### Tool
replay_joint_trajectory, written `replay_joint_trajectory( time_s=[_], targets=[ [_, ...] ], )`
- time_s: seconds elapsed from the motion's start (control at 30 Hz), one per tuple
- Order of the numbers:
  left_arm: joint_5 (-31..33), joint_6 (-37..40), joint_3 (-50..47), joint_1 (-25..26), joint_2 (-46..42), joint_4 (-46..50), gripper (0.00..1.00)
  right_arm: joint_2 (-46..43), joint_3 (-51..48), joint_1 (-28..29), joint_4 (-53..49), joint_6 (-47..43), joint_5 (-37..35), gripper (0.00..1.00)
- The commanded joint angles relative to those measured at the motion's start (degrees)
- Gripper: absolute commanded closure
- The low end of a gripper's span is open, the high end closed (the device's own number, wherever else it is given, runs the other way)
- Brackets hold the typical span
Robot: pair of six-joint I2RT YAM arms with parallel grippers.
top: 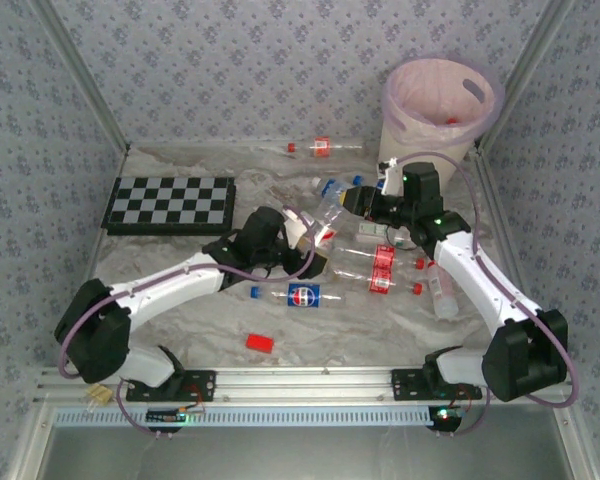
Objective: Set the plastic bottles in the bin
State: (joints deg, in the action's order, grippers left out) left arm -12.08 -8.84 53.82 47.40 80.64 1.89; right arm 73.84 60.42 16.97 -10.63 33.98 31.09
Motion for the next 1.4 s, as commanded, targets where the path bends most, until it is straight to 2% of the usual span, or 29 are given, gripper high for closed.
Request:
replay_joint_trajectory(
  time_s=[0.0,0.17,0.33,0.4,0.5,0.6,0.77,0.87,1.03,1.1,1.17,1.27,1.37],
  targets=[
    [1.3,0.6,0.1,0.5,-3.4,-1.2,0.04,-0.8,4.9,-0.2,-2.9,-3.5,-2.0,0.53],
    [2.5,-0.5,-1.9,0.5,-6.9,0.4,0.0,-2.1,14.9,-2.1,-11.0,-10.6,-7.8,0.52],
    [4.4,0.7,-2.2,0.5,-9.6,5.6,0.0,-1.9,26.2,-6.2,-13.5,-18.5,-19.3,0.53],
    [4.4,1.0,-1.7,0.6,-9.9,8.1,0.0,-1.9,27.9,-8.4,-8.1,-22.5,-24.1,0.54],
    [6.5,-0.1,-0.4,1.2,-9.9,12.6,0.0,-1.1,28.2,-11.5,3.3,-26.2,-29.2,0.62],
    [9.3,-0.7,0.1,2.5,-10.6,15.9,0.0,2.7,33.5,-13.3,7.4,-31.0,-33.8,0.59],
    [12.0,-3.1,-2.1,3.3,-12.7,15.4,0.0,12.2,42.8,-14.8,12.5,-39.8,-41.1,0.59],
    [13.4,-4.0,-3.2,3.4,-13.7,15.6,0.0,20.2,53.4,-15.9,7.2,-41.4,-42.8,0.59],
    [15.5,-5.2,-3.1,3.5,-14.8,16.9,0.0,37.1,77.4,-17.0,-11.2,-42.6,-45.0,0.59],
    [22.8,-8.7,-0.9,3.5,-14.9,21.5,0.0,45.2,88.2,-16.9,-19.4,-42.4,-46.7,0.59],
    [27.3,-10.7,2.6,3.5,-14.8,29.3,0.0,51.0,94.8,-16.7,-23.5,-42.0,-47.3,0.59],
    [27.2,-10.8,3.8,3.7,-17.0,35.2,0.0,54.9,95.8,-16.2,-23.5,-42.1,-48.2,0.59],
    [25.6,-12.8,0.7,3.7,-21.2,35.4,0.0,57.4,95.2,-16.4,-23.5,-40.9,-48.1,0.6]
  ],
)
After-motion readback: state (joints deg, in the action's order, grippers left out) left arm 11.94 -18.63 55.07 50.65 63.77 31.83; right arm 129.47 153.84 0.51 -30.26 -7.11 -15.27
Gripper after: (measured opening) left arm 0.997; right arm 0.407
